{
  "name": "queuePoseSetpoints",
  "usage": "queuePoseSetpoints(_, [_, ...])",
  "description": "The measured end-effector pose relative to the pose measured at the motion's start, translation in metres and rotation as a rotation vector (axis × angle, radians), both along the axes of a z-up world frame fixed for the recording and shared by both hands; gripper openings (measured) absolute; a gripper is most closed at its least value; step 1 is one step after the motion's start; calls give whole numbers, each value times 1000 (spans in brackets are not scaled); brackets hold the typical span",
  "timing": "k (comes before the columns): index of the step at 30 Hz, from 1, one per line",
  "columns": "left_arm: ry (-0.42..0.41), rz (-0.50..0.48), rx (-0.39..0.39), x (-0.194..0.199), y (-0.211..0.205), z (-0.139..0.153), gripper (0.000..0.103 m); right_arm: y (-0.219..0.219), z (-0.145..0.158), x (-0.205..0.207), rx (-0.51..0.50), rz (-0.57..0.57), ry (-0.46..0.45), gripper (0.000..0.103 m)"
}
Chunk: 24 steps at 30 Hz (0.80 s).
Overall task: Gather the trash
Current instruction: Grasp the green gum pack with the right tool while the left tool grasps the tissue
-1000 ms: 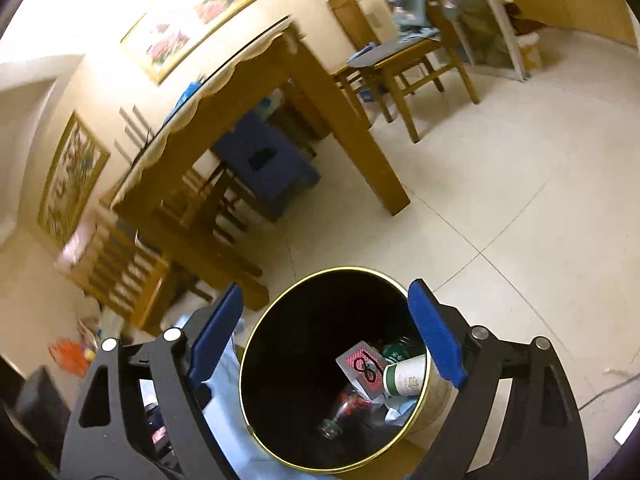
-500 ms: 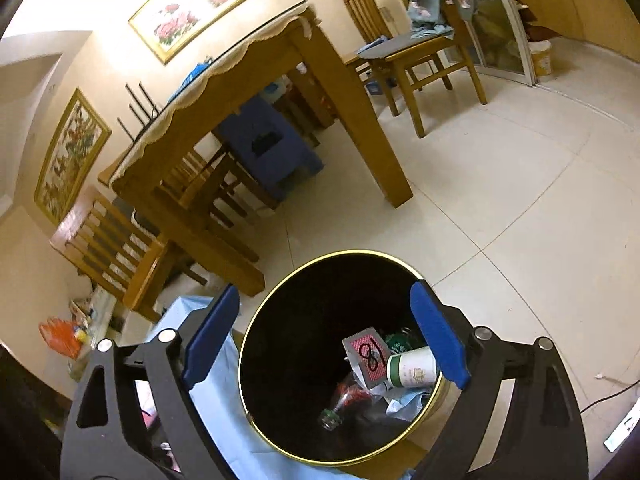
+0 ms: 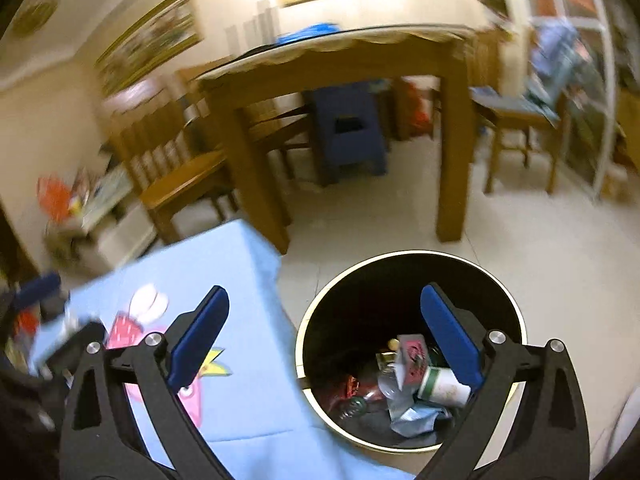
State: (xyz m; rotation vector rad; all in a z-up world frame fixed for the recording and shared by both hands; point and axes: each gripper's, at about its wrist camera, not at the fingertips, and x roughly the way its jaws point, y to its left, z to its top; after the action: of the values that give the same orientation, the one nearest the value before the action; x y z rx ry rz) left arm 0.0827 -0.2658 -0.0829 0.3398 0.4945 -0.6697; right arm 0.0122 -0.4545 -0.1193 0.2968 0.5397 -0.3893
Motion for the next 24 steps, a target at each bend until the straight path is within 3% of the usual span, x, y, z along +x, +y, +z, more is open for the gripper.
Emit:
queuePoseSetpoints(5, [-2, 67, -22, 12, 48, 5, 96, 47, -5, 25, -60, 127, 41, 94])
queuePoseSetpoints(7, [-7, 86, -20, 15, 66, 4, 96, 72, -8, 35, -137, 197, 78, 88])
queuePoseSetpoints(9, [-15, 106, -15, 19, 86, 4, 96, 101, -10, 46, -197, 285, 118, 70])
queuePoseSetpoints(13, [-38, 184, 2, 38, 144, -2, 96, 181, -17, 72, -275, 564, 194, 65])
queuePoseSetpoints(18, [48, 320, -23, 73, 230, -29, 96, 256, -35, 108, -337, 771, 313, 63])
queuePoseSetpoints(21, [163, 374, -104, 98, 268, -33, 96, 274, -38, 138, -273, 806, 342, 65])
queuePoseSetpoints(24, [210, 359, -158, 112, 293, -32, 96, 285, -48, 164, -227, 857, 373, 65])
